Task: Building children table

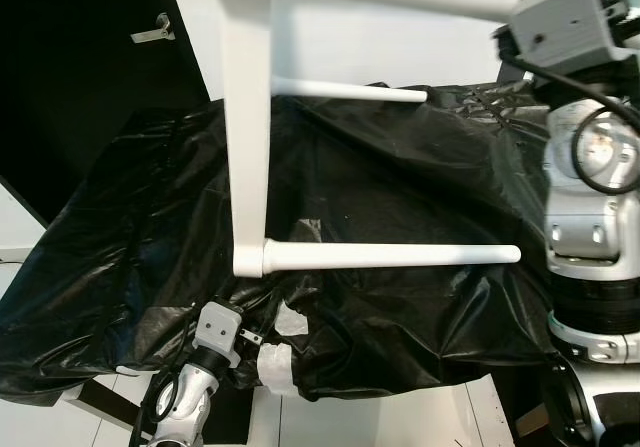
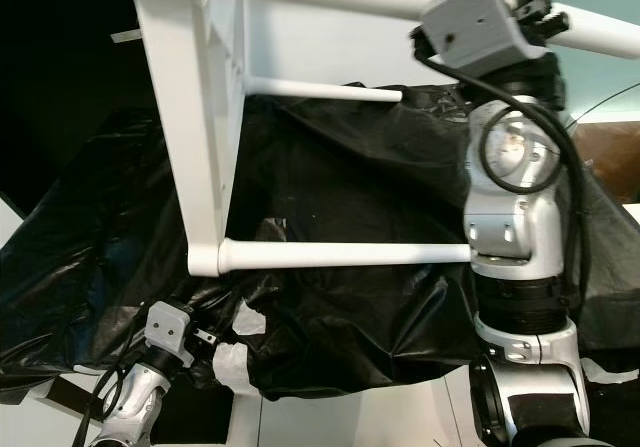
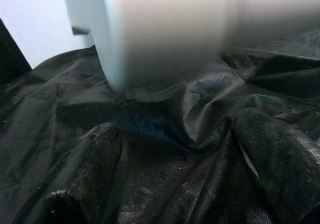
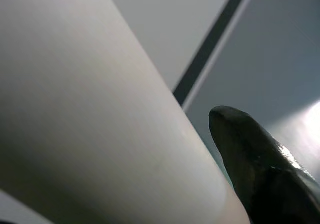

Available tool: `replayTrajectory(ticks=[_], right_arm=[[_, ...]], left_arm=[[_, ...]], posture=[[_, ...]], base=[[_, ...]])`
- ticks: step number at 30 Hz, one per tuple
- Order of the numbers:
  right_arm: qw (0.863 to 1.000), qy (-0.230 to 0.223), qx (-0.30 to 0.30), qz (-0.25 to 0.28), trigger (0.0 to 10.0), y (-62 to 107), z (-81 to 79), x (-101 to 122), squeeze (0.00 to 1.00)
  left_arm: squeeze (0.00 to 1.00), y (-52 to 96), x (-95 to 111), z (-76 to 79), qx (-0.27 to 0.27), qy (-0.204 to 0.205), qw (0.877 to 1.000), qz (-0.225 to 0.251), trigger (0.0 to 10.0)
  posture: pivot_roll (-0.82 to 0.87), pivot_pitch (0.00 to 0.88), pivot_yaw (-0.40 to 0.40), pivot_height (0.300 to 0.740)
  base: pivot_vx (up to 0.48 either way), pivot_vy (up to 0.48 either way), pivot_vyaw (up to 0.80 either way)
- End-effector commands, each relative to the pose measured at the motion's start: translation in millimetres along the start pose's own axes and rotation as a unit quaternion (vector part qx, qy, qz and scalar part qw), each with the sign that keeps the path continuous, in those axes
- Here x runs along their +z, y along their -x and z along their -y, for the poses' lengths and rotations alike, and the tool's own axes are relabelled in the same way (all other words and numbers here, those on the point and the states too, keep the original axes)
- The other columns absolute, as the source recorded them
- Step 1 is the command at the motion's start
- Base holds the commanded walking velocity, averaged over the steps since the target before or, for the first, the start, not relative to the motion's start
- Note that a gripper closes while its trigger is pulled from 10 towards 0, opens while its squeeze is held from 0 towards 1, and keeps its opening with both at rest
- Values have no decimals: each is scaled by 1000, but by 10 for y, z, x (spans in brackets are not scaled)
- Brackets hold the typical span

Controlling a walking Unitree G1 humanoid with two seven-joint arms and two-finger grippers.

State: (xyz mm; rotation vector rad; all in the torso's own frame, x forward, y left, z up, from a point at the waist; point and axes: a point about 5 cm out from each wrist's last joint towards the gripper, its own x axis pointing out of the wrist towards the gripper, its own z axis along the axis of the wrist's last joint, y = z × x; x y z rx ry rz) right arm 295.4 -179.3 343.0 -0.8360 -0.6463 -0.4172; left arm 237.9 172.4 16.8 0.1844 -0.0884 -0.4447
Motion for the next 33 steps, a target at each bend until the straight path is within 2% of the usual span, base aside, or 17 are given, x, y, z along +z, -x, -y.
replayTrajectory(ticks=[1, 5, 9, 11, 12, 16, 17, 22, 25, 26, 27, 28, 29, 32, 33], right_arm=[[989, -67, -40, -129, 0, 97, 39, -403, 0], [987, -72, -44, -140, 0, 144, 39, -449, 0], [972, -131, 5, -194, 0, 281, -128, -602, 0], [967, -140, 15, -211, 0, 324, -155, -664, 0], [961, -145, 18, -234, 0, 395, -155, -764, 0], [957, -134, -22, -255, 0, 456, -52, -890, 0], [955, -132, -34, -265, 0, 512, -57, -942, 0], [942, -152, -28, -299, 0, 692, -170, -1062, 0], [928, -168, -23, -333, 0, 811, -235, -1218, 0], [927, -169, -21, -335, 0, 826, -247, -1230, 0], [925, -170, -19, -339, 0, 844, -265, -1242, 0], [925, -170, -19, -339, 0, 844, -265, -1242, 0], [924, -171, -19, -341, 0, 848, -271, -1250, 0], [921, -173, -10, -348, 0, 874, -312, -1282, 0], [919, -177, -1, -351, 0, 892, -344, -1286, 0]], left_arm=[[0, 561, -566, 369, -56, 86, 973, -208, 10000], [0, 565, -567, 365, -52, 90, 973, -207, 10000], [0, 570, -562, 361, -46, 92, 974, -203, 10000], [0, 570, -560, 362, -46, 93, 974, -201, 10000], [0, 574, -557, 365, -39, 112, 974, -194, 10000], [0, 583, -551, 383, -25, 180, 969, -169, 10000], [0, 586, -545, 380, -24, 180, 969, -165, 10000], [0, 593, -540, 378, -21, 194, 968, -156, 10000], [0, 579, -524, 424, -42, 259, 957, -125, 10000], [0, 285, -317, 367, -56, 240, 968, -48, 10000], [0, -348, 469, 265, -79, 226, 963, 120, 10000], [0, -348, 469, 265, -79, 226, 963, 120, 10000], [0, -538, 934, 318, -105, 259, 942, 187, 10000], [0, -659, 1186, 298, -126, 282, 924, 227, 10000], [0, -670, 1199, 280, -129, 283, 922, 233, 10000]], posture=[[-115, 57, 49, 740], [-116, 55, 52, 740], [-119, 53, 53, 740], [-118, 53, 53, 740], [-121, 54, 52, 740], [-120, 52, 54, 740], [-113, 52, 55, 740], [-108, 50, 57, 740], [-106, 48, 58, 740], [-105, 49, 58, 740], [-104, 49, 58, 740], [-104, 49, 58, 740], [-105, 50, 58, 740], [-106, 52, 59, 740], [-106, 52, 60, 740]], base=[[0, 0, 0], [0, 0, 0], [0, 0, 0], [0, 0, 0], [0, 0, 0], [0, 0, 0], [0, 0, 0], [0, 0, 0], [0, 0, 0], [0, 0, 0], [0, 0, 0], [0, 0, 0], [0, 0, 0], [0, 0, 0], [0, 0, 0]])
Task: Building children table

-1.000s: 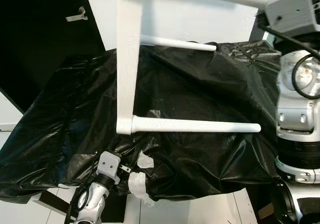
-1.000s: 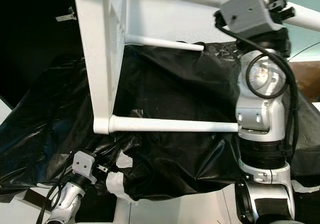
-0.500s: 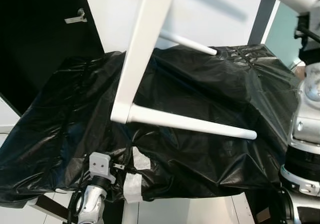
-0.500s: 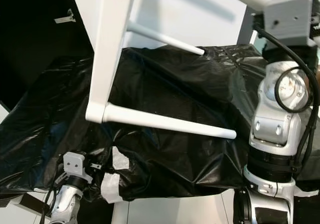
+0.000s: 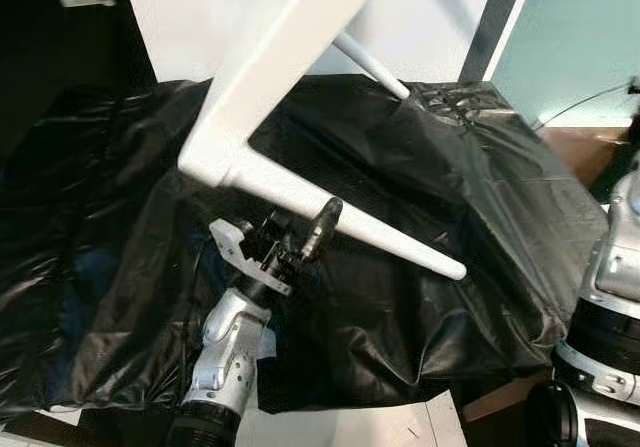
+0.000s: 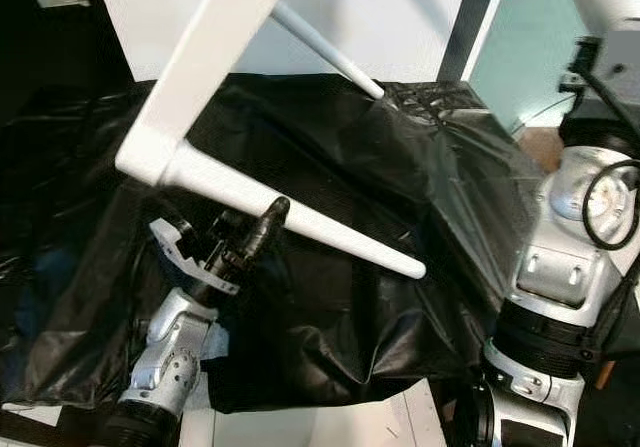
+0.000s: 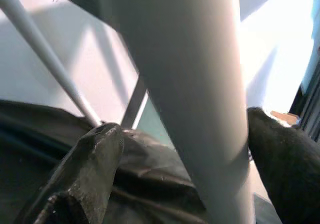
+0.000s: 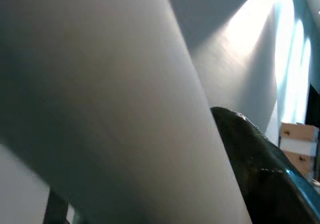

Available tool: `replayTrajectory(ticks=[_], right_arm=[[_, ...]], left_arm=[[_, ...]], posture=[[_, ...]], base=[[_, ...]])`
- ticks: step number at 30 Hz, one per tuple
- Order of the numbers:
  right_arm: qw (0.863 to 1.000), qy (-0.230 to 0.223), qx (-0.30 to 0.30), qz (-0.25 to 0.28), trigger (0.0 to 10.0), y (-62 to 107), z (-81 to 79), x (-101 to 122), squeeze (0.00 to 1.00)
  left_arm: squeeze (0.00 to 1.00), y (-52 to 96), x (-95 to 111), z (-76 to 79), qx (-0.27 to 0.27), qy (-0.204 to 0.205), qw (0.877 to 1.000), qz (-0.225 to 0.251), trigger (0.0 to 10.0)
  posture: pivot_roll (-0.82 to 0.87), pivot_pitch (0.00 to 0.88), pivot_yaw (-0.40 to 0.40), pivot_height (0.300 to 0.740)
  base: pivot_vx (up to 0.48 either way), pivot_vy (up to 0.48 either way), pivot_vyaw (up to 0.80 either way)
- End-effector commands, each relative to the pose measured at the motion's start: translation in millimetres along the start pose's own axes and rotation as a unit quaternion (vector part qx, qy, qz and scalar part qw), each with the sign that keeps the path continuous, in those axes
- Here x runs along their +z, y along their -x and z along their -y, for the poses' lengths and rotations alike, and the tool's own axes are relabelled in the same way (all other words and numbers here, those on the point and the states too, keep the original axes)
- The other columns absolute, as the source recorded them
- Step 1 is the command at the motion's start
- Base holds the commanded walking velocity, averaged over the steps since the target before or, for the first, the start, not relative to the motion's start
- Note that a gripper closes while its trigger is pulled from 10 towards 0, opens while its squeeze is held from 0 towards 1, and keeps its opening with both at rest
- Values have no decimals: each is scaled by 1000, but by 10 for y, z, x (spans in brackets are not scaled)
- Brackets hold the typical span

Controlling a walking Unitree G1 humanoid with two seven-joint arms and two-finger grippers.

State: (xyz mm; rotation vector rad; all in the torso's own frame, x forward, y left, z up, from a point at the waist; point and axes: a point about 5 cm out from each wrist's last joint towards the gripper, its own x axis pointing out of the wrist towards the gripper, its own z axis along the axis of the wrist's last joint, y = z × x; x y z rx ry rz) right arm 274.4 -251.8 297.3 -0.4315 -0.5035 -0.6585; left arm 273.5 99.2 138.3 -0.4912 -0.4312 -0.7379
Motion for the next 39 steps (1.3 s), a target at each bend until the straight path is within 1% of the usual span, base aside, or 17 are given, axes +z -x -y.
replayTrajectory(ticks=[1, 4, 5, 9, 14, 16, 17, 18, 20, 21, 23, 25, 33, 34, 35, 36, 39], right_arm=[[968, -17, 99, -228, 0, 433, -375, -859, 0], [964, -26, 101, -246, 0, 583, -394, -983, 0], [962, -25, 106, -251, 0, 660, -418, -1025, 0], [956, -32, 125, -263, 0, 725, -482, -1091, 0], [943, -32, 185, -274, 0, 722, -599, -1128, 0], [921, -40, 268, -281, 0, 857, -785, -1130, 0], [909, -49, 304, -281, 0, 927, -869, -1109, 0], [900, -72, 325, -282, 0, 996, -940, -1072, 0], [899, -78, 322, -287, 0, 1022, -949, -1082, 0], [899, -80, 321, -287, 0, 1040, -960, -1085, 0], [892, -98, 331, -292, 0, 1094, -997, -1073, 0], [872, -116, 374, -294, 0, 1254, -1077, -1068, 0], [873, -107, 377, -292, 0, 1278, -1052, -1117, 0], [866, -112, 395, -286, 0, 1323, -1082, -1090, 0], [844, -123, 447, -270, 0, 1454, -1162, -1014, 0], [831, -129, 475, -260, 0, 1537, -1205, -972, 0], [819, -143, 494, -253, 0, 1622, -1238, -936, 0]], left_arm=[[0, 47, -41, -17, -3, 9, 1000, -12, 10000], [0, 63, -34, -38, -3, 16, 1000, -8, 10000], [0, 68, 43, 16, 4, 32, 999, -21, 10000], [0, -27, 160, 85, 0, 29, 999, -22, 10000], [0, -94, 219, 64, 9, -16, 1000, -11, 10000], [0, -83, 207, 11, 34, -51, 998, -23, 10000], [0, -69, 187, -43, 58, -77, 995, -38, 10000], [0, -31, 143, -154, 101, -135, 983, -69, 10000], [0, -10, 114, -200, 115, -178, 973, -90, 10000], [0, 41, 81, -301, 161, -204, 959, -112, 10000], [0, 126, 41, -398, 202, -212, 947, -133, 10000], [0, 162, 1, -397, 202, -226, 942, -142, 10000], [0, 99, -11, -352, 202, -233, 942, -132, 10000], [0, 101, -10, -359, 204, -234, 941, -132, 10000], [0, 103, 1, -371, 211, -239, 939, -129, 10000], [0, 105, 11, -375, 216, -241, 938, -124, 10000], [0, 125, 26, -348, 208, -241, 941, -112, 10000]], posture=[[-106, 51, 60, 740], [-102, 50, 60, 740], [-101, 51, 60, 740], [-102, 49, 62, 740], [-99, 42, 56, 740], [-97, 38, 53, 740], [-97, 35, 54, 740], [-96, 35, 55, 740], [-96, 33, 56, 740], [-101, 30, 62, 740], [-104, 29, 65, 740], [-102, 28, 69, 740], [-103, 28, 72, 740], [-102, 27, 72, 740], [-102, 26, 70, 740], [-101, 26, 70, 740], [-104, 26, 71, 740]], base=[[0, 0, 0], [0, 0, 0], [0, 0, 0], [0, 0, 0], [0, 0, 0], [0, 0, 0], [0, 0, 0], [0, 0, 0], [0, 0, 0], [0, 0, 0], [0, 0, 0], [0, 0, 0], [0, 0, 0], [0, 0, 0], [0, 0, 0], [0, 0, 0], [0, 0, 0]])
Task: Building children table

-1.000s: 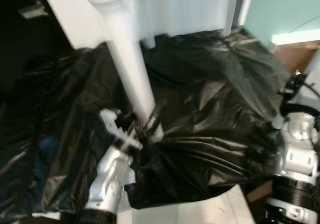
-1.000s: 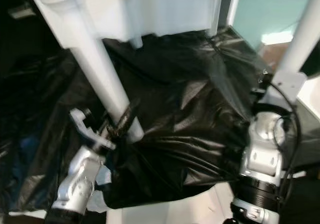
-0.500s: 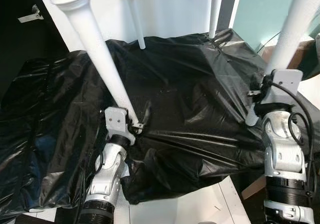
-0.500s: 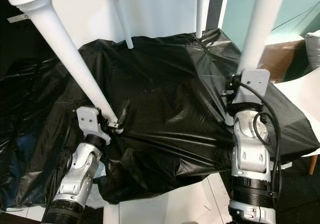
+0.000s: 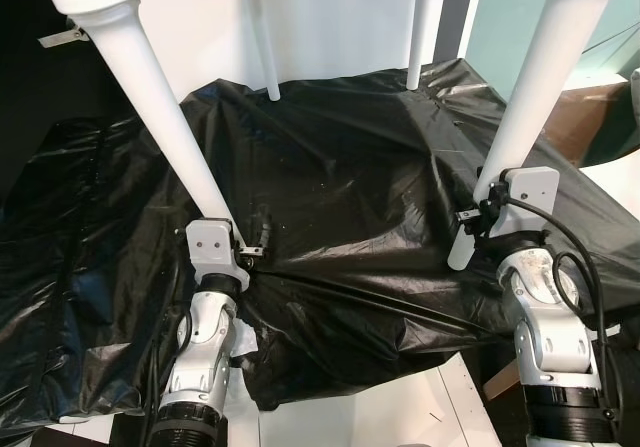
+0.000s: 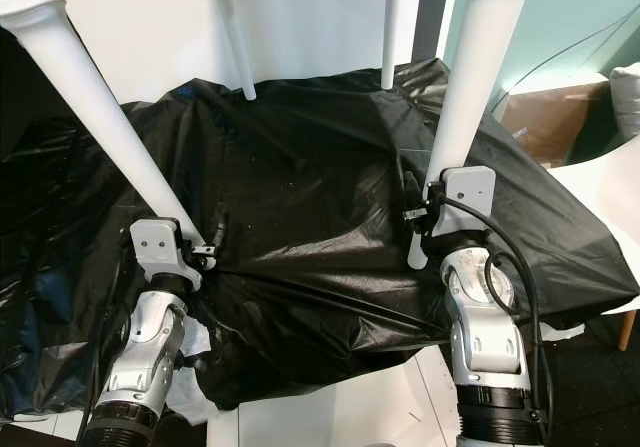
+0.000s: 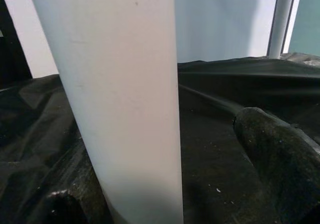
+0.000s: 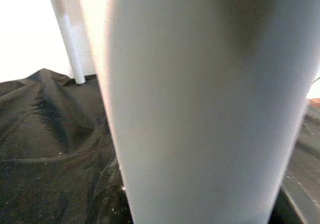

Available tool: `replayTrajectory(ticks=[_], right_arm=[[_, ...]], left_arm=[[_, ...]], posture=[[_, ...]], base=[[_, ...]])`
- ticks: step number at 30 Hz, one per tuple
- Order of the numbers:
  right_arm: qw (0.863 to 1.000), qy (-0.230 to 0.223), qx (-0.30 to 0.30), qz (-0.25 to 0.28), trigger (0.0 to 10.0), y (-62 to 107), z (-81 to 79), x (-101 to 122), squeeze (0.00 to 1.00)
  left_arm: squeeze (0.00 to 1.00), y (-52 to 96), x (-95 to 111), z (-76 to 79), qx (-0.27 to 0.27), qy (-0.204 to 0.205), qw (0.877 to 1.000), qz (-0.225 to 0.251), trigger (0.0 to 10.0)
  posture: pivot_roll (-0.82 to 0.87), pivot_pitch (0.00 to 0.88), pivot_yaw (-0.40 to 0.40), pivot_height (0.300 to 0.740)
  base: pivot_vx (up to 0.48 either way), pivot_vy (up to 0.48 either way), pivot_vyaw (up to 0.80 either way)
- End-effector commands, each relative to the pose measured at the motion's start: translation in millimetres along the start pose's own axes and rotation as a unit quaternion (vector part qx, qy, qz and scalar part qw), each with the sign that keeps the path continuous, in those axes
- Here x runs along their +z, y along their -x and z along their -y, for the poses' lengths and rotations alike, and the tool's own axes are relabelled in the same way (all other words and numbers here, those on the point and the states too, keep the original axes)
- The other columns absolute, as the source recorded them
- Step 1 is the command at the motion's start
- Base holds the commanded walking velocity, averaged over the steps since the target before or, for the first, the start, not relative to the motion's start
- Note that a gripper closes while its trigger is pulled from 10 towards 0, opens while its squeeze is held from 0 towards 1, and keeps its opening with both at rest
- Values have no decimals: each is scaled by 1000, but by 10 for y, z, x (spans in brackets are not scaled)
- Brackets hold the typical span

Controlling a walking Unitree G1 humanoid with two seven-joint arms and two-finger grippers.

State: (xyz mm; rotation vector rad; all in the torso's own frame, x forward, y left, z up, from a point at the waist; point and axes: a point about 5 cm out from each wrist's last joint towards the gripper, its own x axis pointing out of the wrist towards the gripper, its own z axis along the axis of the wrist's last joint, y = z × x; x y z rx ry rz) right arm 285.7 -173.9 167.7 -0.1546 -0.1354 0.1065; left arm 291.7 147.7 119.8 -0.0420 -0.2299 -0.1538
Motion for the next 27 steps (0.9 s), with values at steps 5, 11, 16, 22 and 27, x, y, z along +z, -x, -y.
replayTrajectory(ticks=[5, 11, 16, 22, 27], right_arm=[[979, -17, 147, -140, 0, 247, -616, -589, 0], [979, -45, 125, -157, 10000, 333, -626, -650, 0], [989, -44, 51, -128, 10000, 406, -596, -634, 1000], [992, -35, 7, -117, 10000, 469, -493, -639, 0], [996, -2, -72, -55, 10000, 605, -327, -493, 0]], left_arm=[[0, 57, 16, 195, -64, 3, 998, 24, 10000], [0, 111, -24, 231, -79, 12, 996, 29, 10000], [996, 151, -60, 298, -97, 36, 994, 31, 10000], [0, 123, -13, 341, -105, 41, 992, 50, 10000], [0, 212, 86, 223, -84, 56, 992, 70, 10000]], posture=[[-108, 29, 73, 740], [-112, 33, 68, 740], [-117, 36, 62, 740], [-123, 28, 64, 740], [-127, 25, 64, 740]], base=[[0, 0, 0], [0, 0, 0], [0, 0, 0], [0, 0, 0], [0, 0, 0]])
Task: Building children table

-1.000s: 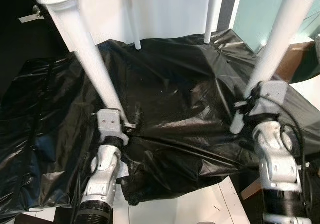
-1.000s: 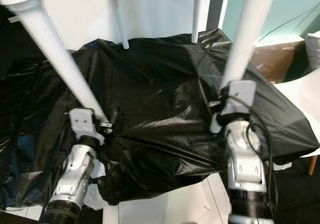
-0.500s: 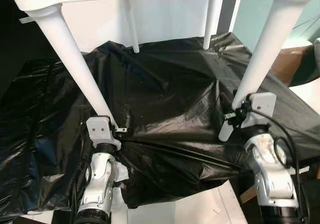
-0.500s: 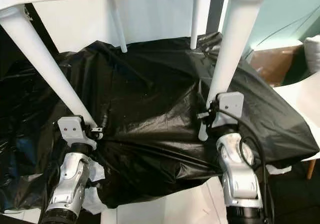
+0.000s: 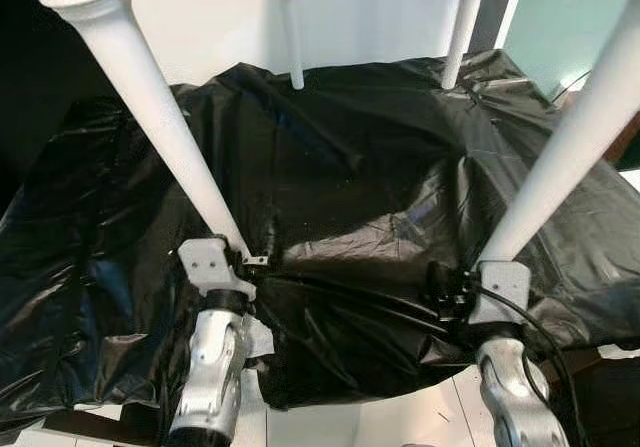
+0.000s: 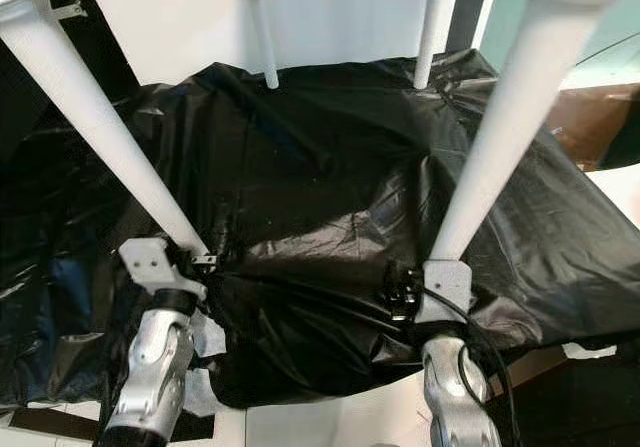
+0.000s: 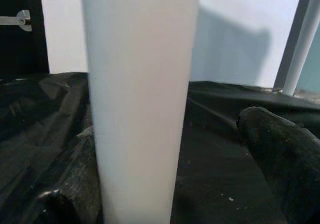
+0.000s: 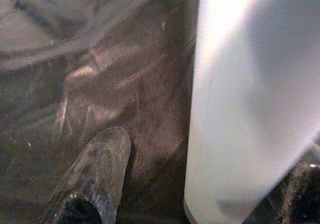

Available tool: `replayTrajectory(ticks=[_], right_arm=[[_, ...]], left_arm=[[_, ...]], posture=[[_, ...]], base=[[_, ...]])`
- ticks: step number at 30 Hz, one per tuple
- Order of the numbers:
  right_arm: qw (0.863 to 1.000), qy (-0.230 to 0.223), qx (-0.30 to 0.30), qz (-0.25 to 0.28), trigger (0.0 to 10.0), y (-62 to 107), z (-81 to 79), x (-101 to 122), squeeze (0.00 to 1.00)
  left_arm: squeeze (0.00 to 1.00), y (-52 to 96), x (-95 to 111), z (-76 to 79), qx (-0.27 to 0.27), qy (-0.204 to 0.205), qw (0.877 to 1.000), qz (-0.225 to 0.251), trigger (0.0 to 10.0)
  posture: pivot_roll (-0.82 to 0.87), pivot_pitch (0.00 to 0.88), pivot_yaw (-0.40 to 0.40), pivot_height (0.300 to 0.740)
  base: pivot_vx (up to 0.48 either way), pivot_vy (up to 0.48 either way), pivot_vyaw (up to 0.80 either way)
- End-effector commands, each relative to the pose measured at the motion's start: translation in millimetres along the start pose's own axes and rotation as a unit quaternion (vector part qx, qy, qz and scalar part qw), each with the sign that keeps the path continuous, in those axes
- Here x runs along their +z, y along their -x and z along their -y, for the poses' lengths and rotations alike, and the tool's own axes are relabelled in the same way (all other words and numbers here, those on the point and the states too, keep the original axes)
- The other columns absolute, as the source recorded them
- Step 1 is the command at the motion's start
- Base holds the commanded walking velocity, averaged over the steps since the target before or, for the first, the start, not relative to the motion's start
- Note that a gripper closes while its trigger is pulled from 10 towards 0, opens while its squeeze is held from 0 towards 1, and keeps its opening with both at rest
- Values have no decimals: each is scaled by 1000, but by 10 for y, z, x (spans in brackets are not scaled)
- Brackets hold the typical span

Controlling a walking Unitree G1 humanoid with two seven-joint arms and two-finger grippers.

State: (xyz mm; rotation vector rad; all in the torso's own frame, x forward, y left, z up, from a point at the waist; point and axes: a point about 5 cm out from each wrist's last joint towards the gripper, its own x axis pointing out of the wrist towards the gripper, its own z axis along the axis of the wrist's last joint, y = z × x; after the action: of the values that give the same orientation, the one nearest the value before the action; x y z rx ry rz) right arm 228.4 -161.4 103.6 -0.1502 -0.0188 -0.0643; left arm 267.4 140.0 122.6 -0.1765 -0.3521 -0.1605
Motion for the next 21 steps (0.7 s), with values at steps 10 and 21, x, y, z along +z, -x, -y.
replayTrajectory(ticks=[10, 21], right_arm=[[993, 18, -42, 113, 10000, 139, 116, 357, 0], [992, 1, 6, 127, 10000, 259, 158, 481, 0]], left_arm=[[0, 255, 22, 18, -95, -6, 995, -28, 10000], [0, 433, 90, -160, -39, -28, 998, -36, 10000]], posture=[[-125, 20, 67, 740], [-107, 15, 50, 740]], base=[[0, 0, 0], [0, 0, 0]])
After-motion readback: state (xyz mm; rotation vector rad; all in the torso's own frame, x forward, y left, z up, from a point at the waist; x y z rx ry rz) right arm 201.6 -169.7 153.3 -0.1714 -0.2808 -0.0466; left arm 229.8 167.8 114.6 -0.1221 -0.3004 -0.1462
